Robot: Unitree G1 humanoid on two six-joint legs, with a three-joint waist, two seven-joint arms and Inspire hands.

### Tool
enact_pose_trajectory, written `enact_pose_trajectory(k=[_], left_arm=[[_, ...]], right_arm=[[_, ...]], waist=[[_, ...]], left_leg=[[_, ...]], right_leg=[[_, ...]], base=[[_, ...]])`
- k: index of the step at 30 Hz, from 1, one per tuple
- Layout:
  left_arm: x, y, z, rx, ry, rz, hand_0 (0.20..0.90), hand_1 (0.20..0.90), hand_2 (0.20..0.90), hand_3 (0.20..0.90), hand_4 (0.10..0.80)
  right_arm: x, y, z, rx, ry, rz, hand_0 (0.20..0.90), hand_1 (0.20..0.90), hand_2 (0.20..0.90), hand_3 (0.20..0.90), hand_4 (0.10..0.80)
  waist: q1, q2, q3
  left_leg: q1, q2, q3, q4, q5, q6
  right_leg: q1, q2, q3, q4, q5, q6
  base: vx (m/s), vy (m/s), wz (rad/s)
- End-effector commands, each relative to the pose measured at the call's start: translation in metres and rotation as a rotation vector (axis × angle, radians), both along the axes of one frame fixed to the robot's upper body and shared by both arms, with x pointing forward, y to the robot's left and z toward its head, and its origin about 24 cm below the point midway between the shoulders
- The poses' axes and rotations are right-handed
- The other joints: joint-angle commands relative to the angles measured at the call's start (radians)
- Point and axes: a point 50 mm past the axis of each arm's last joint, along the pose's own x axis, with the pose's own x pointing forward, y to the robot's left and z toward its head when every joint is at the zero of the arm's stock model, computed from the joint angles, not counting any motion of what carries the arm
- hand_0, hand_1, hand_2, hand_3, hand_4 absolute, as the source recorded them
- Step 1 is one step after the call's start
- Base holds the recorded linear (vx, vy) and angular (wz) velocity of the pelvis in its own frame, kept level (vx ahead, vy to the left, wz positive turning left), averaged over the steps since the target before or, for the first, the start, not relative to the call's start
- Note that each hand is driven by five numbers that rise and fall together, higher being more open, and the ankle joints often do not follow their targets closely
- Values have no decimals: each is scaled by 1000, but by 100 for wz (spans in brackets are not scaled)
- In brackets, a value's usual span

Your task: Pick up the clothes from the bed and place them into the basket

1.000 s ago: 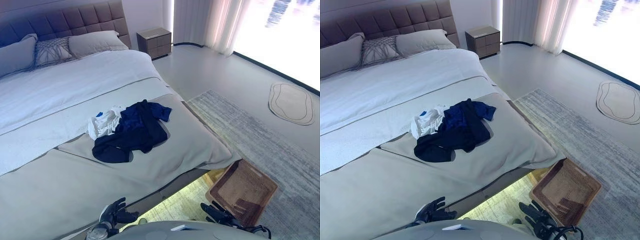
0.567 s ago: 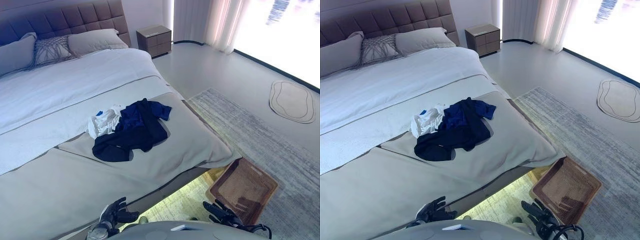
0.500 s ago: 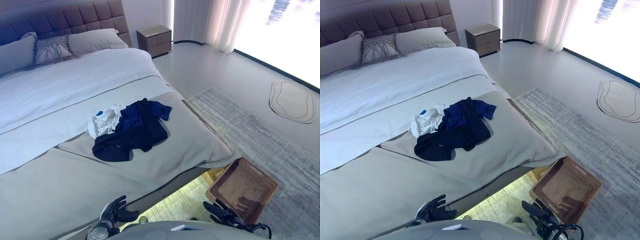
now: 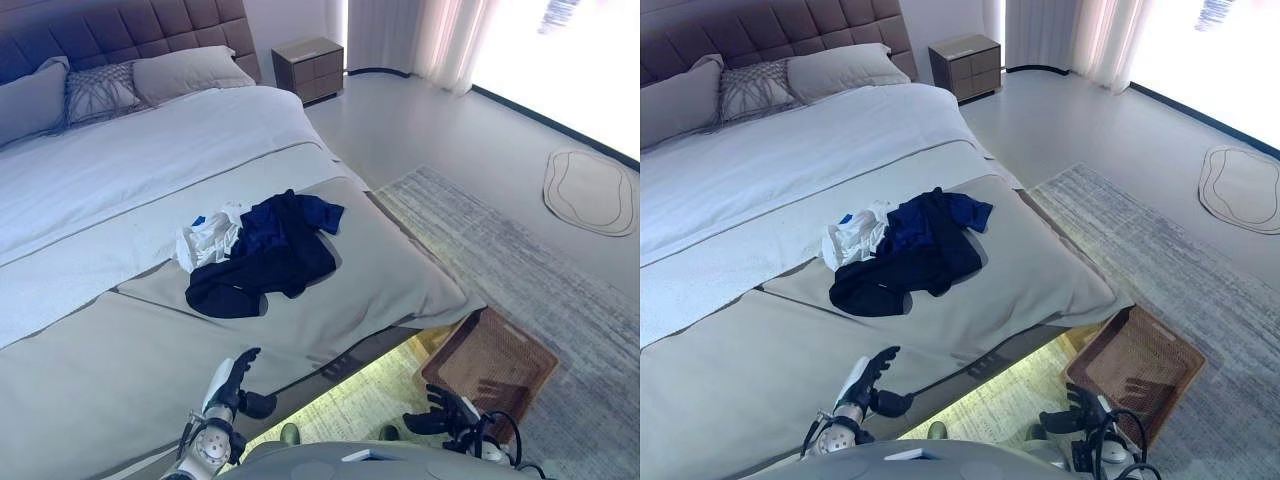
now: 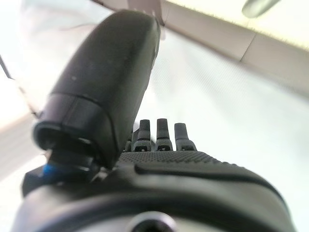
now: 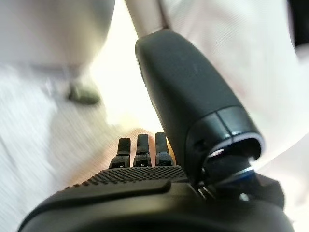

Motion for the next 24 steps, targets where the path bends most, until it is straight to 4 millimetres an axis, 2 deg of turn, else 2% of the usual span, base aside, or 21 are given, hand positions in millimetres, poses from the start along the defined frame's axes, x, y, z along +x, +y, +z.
enact_pose_trajectory(k=[1,7,10,11,12,15,21,24], left_arm=[[57,13,41,21,-310,18,900,900,900,900,800],[59,14,50,18,-400,64,900,900,900,900,800],[63,12,52,8,-395,42,900,900,900,900,800],[66,11,54,3,-391,28,900,900,900,900,800],[67,11,54,3,-392,27,900,900,900,900,800],[70,10,56,20,-407,23,900,900,900,900,800],[66,22,59,34,-417,87,900,900,900,900,800],[67,29,66,18,-436,93,900,900,900,900,800]], right_arm=[[69,15,34,-114,-300,139,900,900,900,900,800],[78,24,43,-179,-379,206,900,900,900,900,800],[85,24,51,-244,-423,252,900,900,900,900,800],[94,23,59,-294,-459,273,900,900,900,900,800],[95,23,60,-298,-462,275,900,900,900,900,800],[120,26,80,-373,-538,346,900,900,900,900,800],[140,30,100,-404,-584,415,900,900,900,900,800],[153,27,112,-382,-595,389,900,900,900,900,800]], waist=[[28,-50,45],[43,-58,50],[42,-61,53],[49,-65,59],[49,-65,60],[73,-73,70],[105,-93,63],[128,-102,68]], left_leg=[[39,-43,26,8,-78,2],[31,-40,28,12,-76,-1],[22,-36,83,17,-71,-8],[15,-38,88,24,-72,-7],[14,-39,86,25,-73,-7],[9,-53,62,24,-76,8],[17,-68,45,18,-84,23],[7,-72,44,23,-79,43]], right_leg=[[28,-4,38,79,-95,-17],[32,-7,26,79,-96,-20],[33,-19,-12,85,-94,-15],[27,-27,-24,94,-94,-14],[26,-28,-25,96,-95,-14],[13,-36,-16,115,-93,-8],[14,-51,-10,137,-94,8],[-22,-56,-9,252,-101,18]], base=[[-18,-35,3],[4,-31,8],[-3,6,19],[-10,19,16],[-11,42,18],[33,114,11],[122,127,10],[121,118,10]])
